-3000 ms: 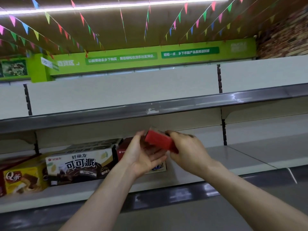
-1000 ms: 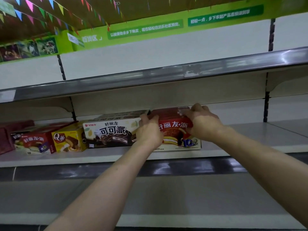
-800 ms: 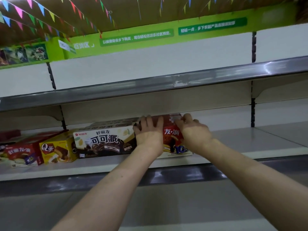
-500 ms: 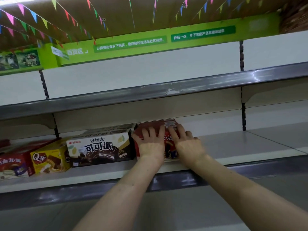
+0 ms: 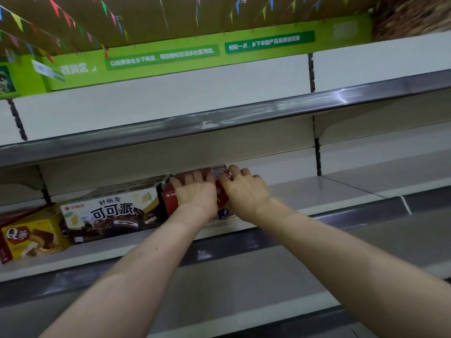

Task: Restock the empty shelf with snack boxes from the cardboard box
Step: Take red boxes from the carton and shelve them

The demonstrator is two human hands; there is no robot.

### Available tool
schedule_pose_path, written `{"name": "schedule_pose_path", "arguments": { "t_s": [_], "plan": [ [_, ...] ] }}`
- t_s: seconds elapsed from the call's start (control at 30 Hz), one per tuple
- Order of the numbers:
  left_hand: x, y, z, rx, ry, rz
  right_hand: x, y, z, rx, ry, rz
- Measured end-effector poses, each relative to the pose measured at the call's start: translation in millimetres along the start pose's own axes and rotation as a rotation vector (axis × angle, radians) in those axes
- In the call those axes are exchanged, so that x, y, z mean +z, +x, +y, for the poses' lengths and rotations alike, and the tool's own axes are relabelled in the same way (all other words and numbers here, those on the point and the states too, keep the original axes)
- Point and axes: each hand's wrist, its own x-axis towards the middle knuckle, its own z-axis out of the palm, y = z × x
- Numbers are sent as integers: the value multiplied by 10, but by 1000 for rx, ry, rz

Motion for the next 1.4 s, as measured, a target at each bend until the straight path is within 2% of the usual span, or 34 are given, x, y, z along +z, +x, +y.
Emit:
{"name": "schedule_pose_path", "arguments": {
  "t_s": [0.4, 0.77, 1.03, 1.4],
  "plan": [
    [-198, -251, 6, -75, 31, 23, -129, -179, 26, -83, 10, -26],
    [-162, -685, -395, -248, 70, -21, -159, -287, -490, -280, 130, -11],
    [-46, -1370, -1205, -426, 159, -99, -213, -410, -1440, -464, 221, -59],
    [3, -3165, -2738, -735, 160, -282, -496, -1138, -3480, -815, 363, -143]
  ]
}}
